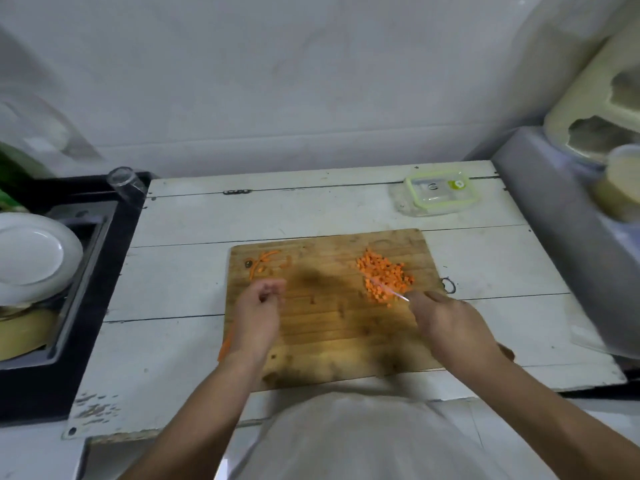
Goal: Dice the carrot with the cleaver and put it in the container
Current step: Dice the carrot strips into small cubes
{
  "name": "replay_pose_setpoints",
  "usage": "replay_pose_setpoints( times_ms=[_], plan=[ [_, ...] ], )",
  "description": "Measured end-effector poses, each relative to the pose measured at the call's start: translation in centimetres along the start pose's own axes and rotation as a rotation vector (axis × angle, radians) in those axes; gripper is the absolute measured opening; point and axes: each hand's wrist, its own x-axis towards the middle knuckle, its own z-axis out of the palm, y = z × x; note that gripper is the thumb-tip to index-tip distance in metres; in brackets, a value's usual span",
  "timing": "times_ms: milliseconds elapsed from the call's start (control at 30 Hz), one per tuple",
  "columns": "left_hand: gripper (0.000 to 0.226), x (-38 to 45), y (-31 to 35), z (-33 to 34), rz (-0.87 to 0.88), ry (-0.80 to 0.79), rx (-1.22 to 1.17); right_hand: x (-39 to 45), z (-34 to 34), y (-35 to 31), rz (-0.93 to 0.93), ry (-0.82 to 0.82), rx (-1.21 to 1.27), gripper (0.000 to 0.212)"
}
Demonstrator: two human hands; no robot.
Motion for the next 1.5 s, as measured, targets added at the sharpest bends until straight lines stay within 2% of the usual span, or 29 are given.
replay_pose_setpoints(
  times_ms=[67,133,267,333,400,500,667,733,800,867,967,1067,1167,1267,1333,1400,1500],
  plan=[
    [0.034,0.4,1.9,0.4,0.051,0.029,-0.022,-0.3,0.3,1.7,-0.175,0.142,-0.092,0.041],
    [0.037,-0.1,3.8,1.8,0.146,-0.035,0.087,-0.2,1.1,3.1,-0.255,0.197,-0.120,0.031],
    [0.043,-2.0,4.8,7.0,0.280,-0.473,0.457,0.0,2.5,4.7,-0.228,0.196,-0.122,0.024],
    [0.040,-2.0,4.0,9.7,0.353,-0.575,0.692,0.0,3.0,5.3,-0.231,0.193,-0.098,0.030],
    [0.040,-1.7,3.7,11.7,0.394,-0.545,0.791,0.0,3.2,5.9,-0.249,0.166,-0.083,0.035],
    [0.039,-0.6,3.9,13.7,0.416,-0.516,0.806,0.0,3.3,6.9,-0.257,0.137,-0.059,0.030],
    [0.046,1.0,4.2,14.4,0.310,-0.446,0.699,-0.3,3.0,8.9,-0.258,0.092,-0.053,0.034],
    [0.051,0.7,4.5,14.6,0.314,-0.500,0.694,-0.4,3.0,9.5,-0.274,0.076,-0.051,0.036],
    [0.051,-0.2,4.7,15.5,0.318,-0.628,0.764,-0.5,3.0,9.8,-0.286,0.073,-0.044,0.035],
    [0.047,-0.6,4.4,16.4,0.322,-0.653,0.807,-0.6,2.8,10.0,-0.296,0.069,-0.035,0.034],
    [0.048,0.0,4.4,16.9,0.346,-0.489,0.754,-0.9,2.5,10.2,-0.308,0.058,-0.011,0.034],
    [0.045,-0.1,5.6,15.6,0.267,-0.241,0.534,-1.2,2.3,10.6,-0.291,0.039,0.028,0.028],
    [0.039,-0.6,5.0,11.5,0.185,0.024,0.407,-1.5,2.4,10.0,-0.264,-0.049,0.097,0.029],
    [0.023,-2.3,2.1,5.8,0.024,0.385,0.393,-1.7,2.6,8.4,-0.224,-0.124,0.161,0.037],
    [0.018,-3.8,0.2,2.2,-0.037,0.557,0.411,-1.6,2.8,6.9,-0.199,-0.128,0.265,0.024],
    [0.024,-4.5,-1.7,-0.4,-0.071,0.581,0.507,-1.2,3.2,5.2,-0.140,-0.118,0.400,0.004],
    [0.036,-3.7,-4.2,-2.9,-0.055,0.414,0.727,-0.2,3.5,3.1,0.005,-0.162,0.503,0.015]
  ],
)
